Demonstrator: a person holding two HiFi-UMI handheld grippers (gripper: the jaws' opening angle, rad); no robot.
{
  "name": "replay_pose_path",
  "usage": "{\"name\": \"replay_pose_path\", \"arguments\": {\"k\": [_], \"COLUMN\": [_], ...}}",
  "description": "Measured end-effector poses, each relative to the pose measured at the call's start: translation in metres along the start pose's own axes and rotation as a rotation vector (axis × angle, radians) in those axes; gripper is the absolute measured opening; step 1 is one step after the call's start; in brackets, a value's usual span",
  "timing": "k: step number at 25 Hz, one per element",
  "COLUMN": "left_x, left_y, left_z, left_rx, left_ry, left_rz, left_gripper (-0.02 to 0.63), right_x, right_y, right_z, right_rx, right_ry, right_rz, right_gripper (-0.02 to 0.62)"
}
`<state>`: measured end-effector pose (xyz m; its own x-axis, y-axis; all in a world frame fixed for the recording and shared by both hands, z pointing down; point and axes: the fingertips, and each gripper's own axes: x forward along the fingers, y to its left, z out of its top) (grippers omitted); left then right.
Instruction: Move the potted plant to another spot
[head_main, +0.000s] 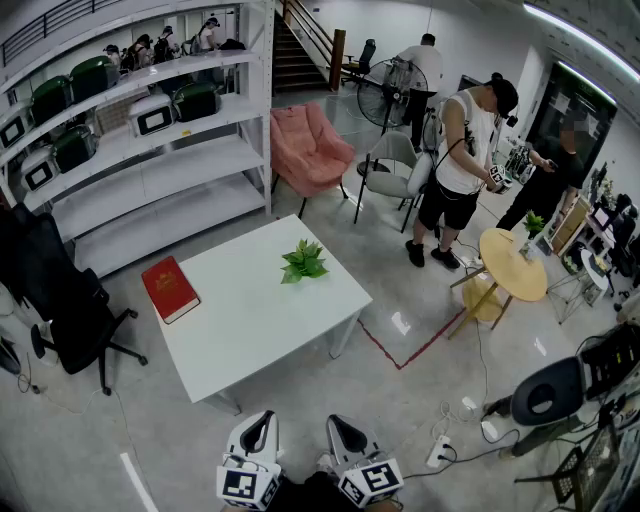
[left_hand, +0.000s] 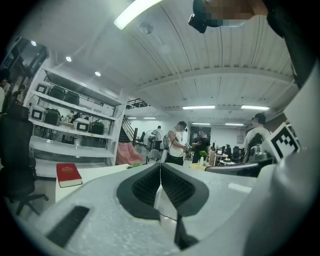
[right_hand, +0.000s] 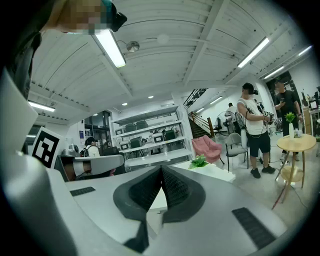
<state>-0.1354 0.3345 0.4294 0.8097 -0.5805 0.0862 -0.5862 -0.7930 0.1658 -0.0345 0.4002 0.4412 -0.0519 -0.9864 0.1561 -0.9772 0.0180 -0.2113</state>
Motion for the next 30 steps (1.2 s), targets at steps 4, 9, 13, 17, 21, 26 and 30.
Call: {"name": "replay_pose_path", "arguments": {"k": [4,9,13,17,21,26,30], "left_x": [0.004,0.004,0.008,0.009,0.015,0.023,0.029], "left_y": [0.002,0.002,-0.002,-0.010,-0.021,-0.038,-0.056], "left_z": [-0.001,-0.002,-0.004,-0.003,-0.002,-0.004,-0.011], "left_rx": [0.001,-0.006,-0.006,-0.007,-0.005,-0.006,-0.010], "left_ry": [0.001,0.002,0.002,0.004,0.000,-0.001,0.008], "left_rz": [0.003,0.007,0.009,0.013,0.020,0.040,0.063], "left_gripper": [0.020,0.020,0.020,0.020,0.020,0.020,0.020], "right_x": [0.003,0.002,0.000,-0.006,-0.012,-0.020,-0.028], "right_y": [-0.002,-0.004,-0.008,-0.013,-0.023,-0.040,-0.058], "right_z": [0.000,-0.001,0.001,0.007,0.010,0.008,0.003], "right_rx": [-0.002,-0.003,0.017,0.021,0.016,0.009,0.012], "right_ry": [-0.002,0.001,-0.011,-0.027,-0.025,-0.017,0.001], "right_rz": [0.002,0.002,0.008,0.015,0.025,0.038,0.057], "right_gripper": [0.011,0.012,0.012,0.012,0.012,0.012,0.012]}}
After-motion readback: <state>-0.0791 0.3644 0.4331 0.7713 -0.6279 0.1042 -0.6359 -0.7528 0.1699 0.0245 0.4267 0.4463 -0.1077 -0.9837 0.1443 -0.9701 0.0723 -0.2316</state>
